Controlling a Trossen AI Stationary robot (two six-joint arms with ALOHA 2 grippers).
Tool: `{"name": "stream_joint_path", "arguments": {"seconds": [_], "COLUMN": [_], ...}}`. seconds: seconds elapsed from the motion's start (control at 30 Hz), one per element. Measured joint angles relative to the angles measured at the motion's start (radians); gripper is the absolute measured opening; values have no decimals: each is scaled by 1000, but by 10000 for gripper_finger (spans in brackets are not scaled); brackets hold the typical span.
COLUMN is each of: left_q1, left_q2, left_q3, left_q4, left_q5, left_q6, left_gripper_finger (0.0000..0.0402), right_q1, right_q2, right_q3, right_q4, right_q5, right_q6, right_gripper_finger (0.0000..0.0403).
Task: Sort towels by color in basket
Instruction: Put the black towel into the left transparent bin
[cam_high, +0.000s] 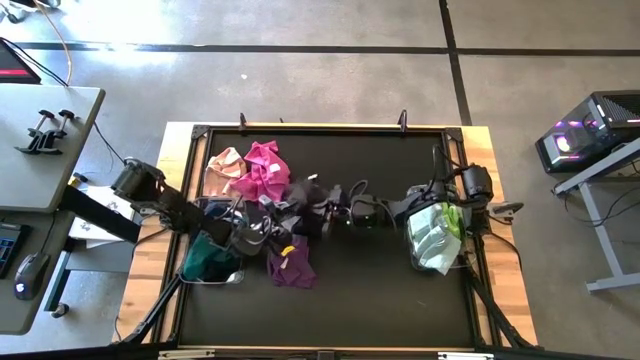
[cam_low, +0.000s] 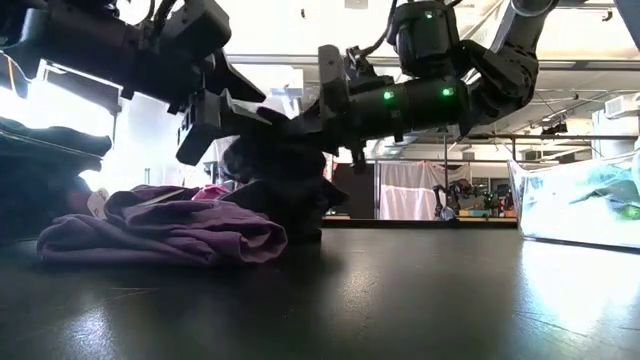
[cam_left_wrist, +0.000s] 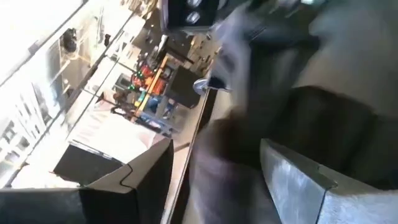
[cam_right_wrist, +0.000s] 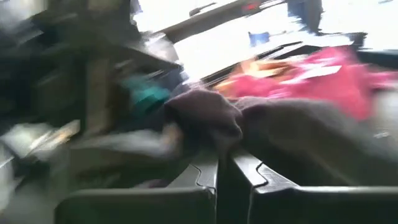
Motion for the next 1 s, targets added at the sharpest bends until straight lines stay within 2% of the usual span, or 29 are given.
{"name": "stream_joint_path", "arguments": {"seconds": [0.13, 0.27, 0.5, 0.57, 0.7, 0.77, 0.87, 1.0], "left_q1": [20, 26, 25, 24, 1, -18, -39, -65], "left_q2": [0, 0, 0, 0, -3, -18, -39, -50], "left_q3": [0, -2, -2, -1, 1, 1, 1, 1], "left_q4": [-7, -11, -22, -22, 10, 10, 11, 10], "left_q5": [21, 71, 85, 66, -61, -120, -152, -250], "left_q6": [-74, -95, -96, -96, -22, 30, 57, 108], "left_gripper_finger": [227, 227, 227, 227, 227, 227, 227, 219], "right_q1": [-10, -8, -9, -9, -9, -9, -9, -10], "right_q2": [0, 0, 1, -1, -9, -11, -10, -10], "right_q3": [-1, -3, -3, -3, 1, 2, 1, 1], "right_q4": [-2, -3, -1, 3, 6, -16, -33, 34], "right_q5": [-134, -155, -214, -191, -76, -61, -34, 54], "right_q6": [-16, -53, -120, -119, -37, -2, 35, 76], "right_gripper_finger": [5, 5, 5, 5, 5, 5, 5, 5]}}
